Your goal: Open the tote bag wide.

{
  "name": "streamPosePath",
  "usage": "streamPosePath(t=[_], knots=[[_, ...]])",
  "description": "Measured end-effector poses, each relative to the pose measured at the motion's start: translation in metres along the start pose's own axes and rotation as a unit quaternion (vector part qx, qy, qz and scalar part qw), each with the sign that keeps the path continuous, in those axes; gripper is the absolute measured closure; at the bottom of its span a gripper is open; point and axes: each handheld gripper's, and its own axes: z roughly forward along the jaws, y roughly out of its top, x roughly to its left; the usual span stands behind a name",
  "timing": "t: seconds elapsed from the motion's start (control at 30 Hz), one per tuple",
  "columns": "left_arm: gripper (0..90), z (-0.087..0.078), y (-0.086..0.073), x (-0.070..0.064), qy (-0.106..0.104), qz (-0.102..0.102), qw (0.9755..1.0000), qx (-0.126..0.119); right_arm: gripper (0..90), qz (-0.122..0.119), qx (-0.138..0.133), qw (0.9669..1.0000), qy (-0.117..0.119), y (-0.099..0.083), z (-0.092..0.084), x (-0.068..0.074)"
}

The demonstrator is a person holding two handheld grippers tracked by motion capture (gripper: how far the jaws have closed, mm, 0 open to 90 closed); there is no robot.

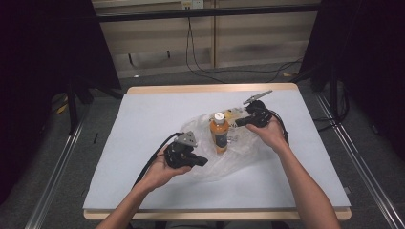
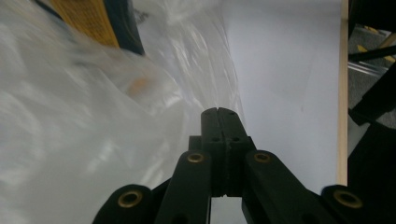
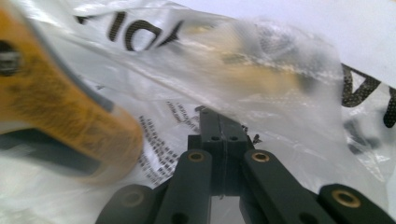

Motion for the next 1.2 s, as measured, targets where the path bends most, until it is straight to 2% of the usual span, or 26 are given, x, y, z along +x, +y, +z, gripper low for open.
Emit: streamPosePath(t=[0.07, 0.1, 0.13, 0.17, 0.23, 0.3, 0.43, 0.53, 0.57, 0.67, 0.73, 0.8, 0.83, 0.93, 1.0, 1.07, 1.2], knots=[[90.0, 0.001, 0.006, 0.007, 0.008, -0.002, 1.0000, 0.000, 90.0, -0.005, 0.000, 0.9999, 0.015, -0.001, -0.003, 0.005], [90.0, 0.003, 0.009, 0.013, 0.005, -0.010, 0.9999, 0.002, 90.0, -0.013, 0.006, 0.9998, 0.015, -0.001, -0.002, 0.008], [90.0, 0.005, 0.011, 0.019, 0.016, -0.019, 0.9996, 0.009, 90.0, -0.016, 0.012, 0.9996, 0.022, -0.003, -0.001, 0.011], [90.0, 0.007, 0.012, 0.026, 0.032, -0.014, 0.9992, 0.017, 90.0, -0.024, 0.018, 0.9992, 0.025, -0.004, 0.001, 0.013], [90.0, 0.014, 0.012, 0.040, 0.032, -0.033, 0.9986, 0.024, 90.0, -0.033, 0.021, 0.9988, 0.031, -0.007, 0.003, 0.018], [90.0, 0.024, 0.011, 0.052, 0.046, -0.045, 0.9966, 0.051, 90.0, -0.038, 0.029, 0.9982, 0.036, -0.011, 0.007, 0.022], [90.0, 0.043, 0.004, 0.074, 0.055, -0.080, 0.9930, 0.067, 90.0, -0.035, 0.046, 0.9974, 0.043, -0.025, 0.017, 0.021], [90.0, 0.052, -0.003, 0.087, 0.071, -0.092, 0.9895, 0.086, 90.0, -0.034, 0.056, 0.9968, 0.047, -0.036, 0.020, 0.020], [90.0, 0.054, -0.005, 0.089, 0.078, -0.098, 0.9880, 0.091, 90.0, -0.036, 0.056, 0.9966, 0.048, -0.039, 0.020, 0.019], [90.0, 0.051, -0.010, 0.092, 0.086, -0.098, 0.9879, 0.084, 90.0, -0.034, 0.051, 0.9968, 0.051, -0.048, 0.015, 0.016], [90.0, 0.047, -0.012, 0.093, 0.100, -0.098, 0.9860, 0.091, 90.0, -0.032, 0.051, 0.9969, 0.051, -0.053, 0.009, 0.014], [90.0, 0.042, -0.017, 0.098, 0.096, -0.100, 0.9863, 0.090, 90.0, -0.031, 0.048, 0.9970, 0.052, -0.060, 0.002, 0.012], [90.0, 0.039, -0.020, 0.099, 0.094, -0.108, 0.9860, 0.086, 90.0, -0.033, 0.047, 0.9969, 0.054, -0.064, -0.001, 0.012], [90.0, 0.033, -0.026, 0.101, 0.090, -0.110, 0.9863, 0.084, 90.0, -0.033, 0.042, 0.9968, 0.058, -0.075, -0.010, 0.013], [90.0, 0.030, -0.029, 0.098, 0.098, -0.108, 0.9854, 0.087, 90.0, -0.034, 0.041, 0.9968, 0.059, -0.079, -0.014, 0.016], [90.0, 0.026, -0.030, 0.096, 0.104, -0.099, 0.9846, 0.099, 90.0, -0.046, 0.051, 0.9960, 0.058, -0.081, -0.018, 0.018], [90.0, 0.022, -0.035, 0.097, 0.105, -0.106, 0.9848, 0.089, 90.0, -0.046, 0.049, 0.9961, 0.057, -0.089, -0.025, 0.018]])
